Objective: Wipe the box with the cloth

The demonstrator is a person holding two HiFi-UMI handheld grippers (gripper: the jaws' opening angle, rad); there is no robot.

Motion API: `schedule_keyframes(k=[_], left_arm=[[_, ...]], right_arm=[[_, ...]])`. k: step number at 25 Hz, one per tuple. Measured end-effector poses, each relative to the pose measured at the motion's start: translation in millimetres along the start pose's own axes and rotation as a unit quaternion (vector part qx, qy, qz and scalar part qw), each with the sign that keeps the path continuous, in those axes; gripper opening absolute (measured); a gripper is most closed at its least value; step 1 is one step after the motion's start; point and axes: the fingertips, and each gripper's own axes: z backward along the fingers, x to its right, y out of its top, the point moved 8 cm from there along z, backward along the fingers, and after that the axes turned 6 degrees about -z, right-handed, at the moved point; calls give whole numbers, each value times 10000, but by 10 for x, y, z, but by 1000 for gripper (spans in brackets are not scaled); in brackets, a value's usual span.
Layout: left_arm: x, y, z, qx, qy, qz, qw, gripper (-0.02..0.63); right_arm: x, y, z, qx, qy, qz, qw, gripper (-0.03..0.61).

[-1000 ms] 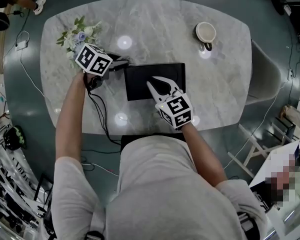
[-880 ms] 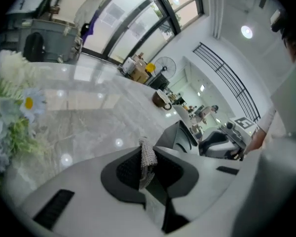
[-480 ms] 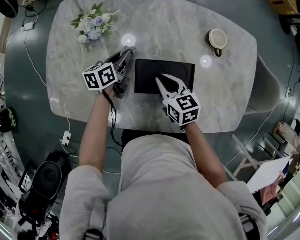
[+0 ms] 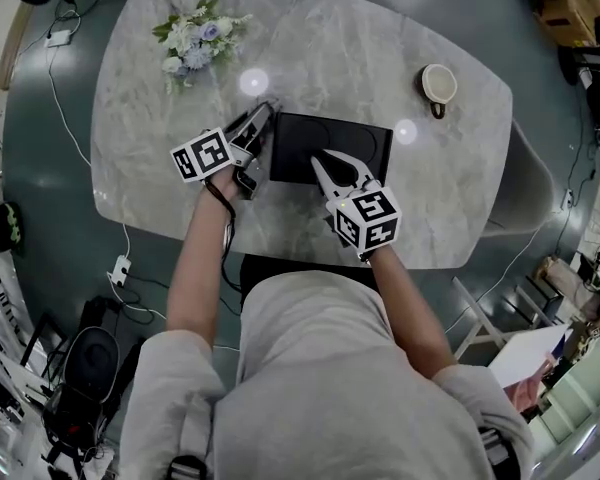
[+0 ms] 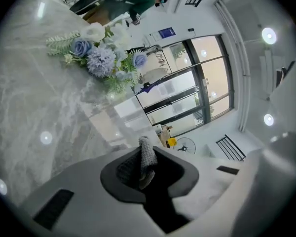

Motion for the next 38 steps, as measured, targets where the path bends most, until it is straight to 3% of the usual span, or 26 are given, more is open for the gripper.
schedule_keyframes(k=[38], left_arm=[[235,-524,489,75,-135,-240,9996,60]], right_arm=[[-386,-415,249,-37,147,182,9997,58]])
